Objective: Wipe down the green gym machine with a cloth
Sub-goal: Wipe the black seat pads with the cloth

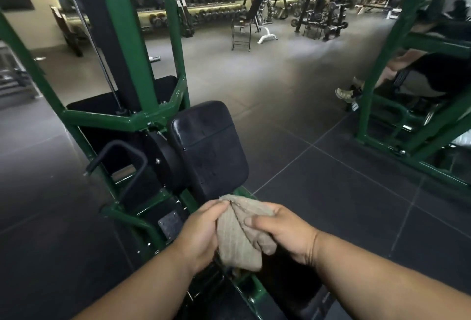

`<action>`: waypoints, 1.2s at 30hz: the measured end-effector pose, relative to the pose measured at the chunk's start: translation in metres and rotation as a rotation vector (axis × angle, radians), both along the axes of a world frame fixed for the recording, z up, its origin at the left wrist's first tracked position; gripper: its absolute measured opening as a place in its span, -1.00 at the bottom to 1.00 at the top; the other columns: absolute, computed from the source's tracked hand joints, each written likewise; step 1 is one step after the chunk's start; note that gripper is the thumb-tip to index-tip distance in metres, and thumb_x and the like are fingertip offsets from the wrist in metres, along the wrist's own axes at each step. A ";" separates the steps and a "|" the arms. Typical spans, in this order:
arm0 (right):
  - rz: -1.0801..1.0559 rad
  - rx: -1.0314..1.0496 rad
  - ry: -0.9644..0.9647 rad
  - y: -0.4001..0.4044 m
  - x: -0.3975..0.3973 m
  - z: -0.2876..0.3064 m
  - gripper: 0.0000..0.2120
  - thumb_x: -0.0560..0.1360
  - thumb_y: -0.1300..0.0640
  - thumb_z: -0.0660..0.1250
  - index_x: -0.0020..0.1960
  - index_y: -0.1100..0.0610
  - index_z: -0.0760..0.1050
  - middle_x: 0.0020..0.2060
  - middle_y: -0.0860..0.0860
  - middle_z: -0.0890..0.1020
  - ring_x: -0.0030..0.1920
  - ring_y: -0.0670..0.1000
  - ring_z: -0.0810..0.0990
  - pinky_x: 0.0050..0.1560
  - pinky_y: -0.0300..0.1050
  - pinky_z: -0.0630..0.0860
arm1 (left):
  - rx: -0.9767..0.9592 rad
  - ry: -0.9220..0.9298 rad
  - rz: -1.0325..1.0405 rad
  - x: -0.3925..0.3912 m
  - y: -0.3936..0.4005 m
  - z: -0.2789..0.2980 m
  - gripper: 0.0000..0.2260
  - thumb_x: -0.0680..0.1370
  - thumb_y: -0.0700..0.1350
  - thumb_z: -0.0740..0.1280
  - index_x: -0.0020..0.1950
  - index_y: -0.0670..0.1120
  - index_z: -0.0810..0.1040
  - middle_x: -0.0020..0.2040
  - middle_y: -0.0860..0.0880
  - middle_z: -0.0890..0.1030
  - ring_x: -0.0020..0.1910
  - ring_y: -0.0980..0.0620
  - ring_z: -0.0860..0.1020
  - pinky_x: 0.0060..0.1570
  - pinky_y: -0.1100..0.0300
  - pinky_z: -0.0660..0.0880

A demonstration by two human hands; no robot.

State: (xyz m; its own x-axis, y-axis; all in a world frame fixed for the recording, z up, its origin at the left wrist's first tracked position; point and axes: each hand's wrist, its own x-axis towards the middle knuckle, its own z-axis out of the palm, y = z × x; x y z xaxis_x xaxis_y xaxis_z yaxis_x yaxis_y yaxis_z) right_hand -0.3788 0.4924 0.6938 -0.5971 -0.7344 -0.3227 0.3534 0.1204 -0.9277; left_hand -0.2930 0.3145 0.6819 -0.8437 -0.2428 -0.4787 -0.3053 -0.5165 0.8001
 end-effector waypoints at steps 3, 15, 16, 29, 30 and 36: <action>-0.103 0.018 -0.021 0.023 -0.026 -0.004 -0.73 0.54 0.37 0.38 0.22 0.26 0.63 0.05 0.26 0.73 0.01 0.20 0.70 0.07 0.08 0.60 | -0.081 -0.049 0.029 -0.006 0.021 0.007 -0.83 0.68 -0.16 0.35 0.24 -0.18 0.60 0.15 -0.20 0.73 0.14 -0.17 0.71 0.25 -0.10 0.60; -0.203 0.624 0.570 0.097 -0.139 -0.078 -0.86 0.51 0.15 0.39 -0.22 0.09 0.53 -0.35 0.00 0.64 -0.23 0.07 0.64 -0.28 -0.06 0.47 | -0.647 -0.412 -0.115 -0.015 0.060 -0.080 -0.96 0.60 -0.18 0.42 -0.05 -0.07 0.61 -0.23 -0.01 0.59 -0.26 0.07 0.48 -0.31 0.25 0.39; -0.153 0.673 0.670 0.099 -0.144 -0.088 -0.85 0.50 0.14 0.39 -0.23 0.08 0.52 -0.31 -0.01 0.61 -0.15 0.09 0.62 -0.23 -0.07 0.40 | -0.667 -0.446 -0.152 -0.014 0.063 -0.095 -0.96 0.59 -0.15 0.44 -0.05 -0.07 0.61 -0.25 0.02 0.59 -0.29 0.10 0.47 -0.32 0.28 0.40; 0.176 0.795 1.221 0.086 -0.134 -0.182 -0.76 0.40 0.24 0.52 0.00 -0.01 0.63 -0.21 0.01 0.32 -0.35 0.11 0.40 -0.29 -0.13 0.33 | -0.716 -0.513 -0.412 -0.010 0.091 -0.237 -0.42 0.43 0.22 0.54 0.39 0.10 0.49 0.19 0.09 0.65 0.12 0.10 0.65 0.20 0.15 0.59; 0.169 0.798 1.235 0.081 -0.132 -0.187 -0.76 0.42 0.22 0.51 0.05 -0.01 0.65 -0.20 0.01 0.31 -0.32 0.08 0.36 -0.30 -0.12 0.32 | -0.724 -0.504 -0.406 -0.008 0.092 -0.239 -0.36 0.40 0.27 0.52 0.41 0.12 0.48 0.21 0.11 0.65 0.14 0.13 0.64 0.23 0.13 0.60; 0.243 0.929 1.250 0.015 -0.136 -0.207 -0.70 0.60 0.08 0.35 0.32 0.01 0.60 -0.06 0.07 0.40 -0.08 0.15 0.46 -0.09 -0.01 0.45 | -0.674 -0.442 -0.402 0.000 0.093 -0.240 -0.31 0.37 0.36 0.48 0.45 0.17 0.46 0.20 0.21 0.64 0.15 0.22 0.62 0.29 0.18 0.55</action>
State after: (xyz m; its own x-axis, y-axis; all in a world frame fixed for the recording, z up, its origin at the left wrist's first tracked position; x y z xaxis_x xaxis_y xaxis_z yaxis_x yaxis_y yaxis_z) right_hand -0.5152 0.5071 0.4864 -0.7226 -0.6825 -0.1096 -0.6609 0.7286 -0.1796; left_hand -0.2925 0.4070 0.4423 -0.6982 -0.3155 -0.6426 -0.7134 0.2317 0.6613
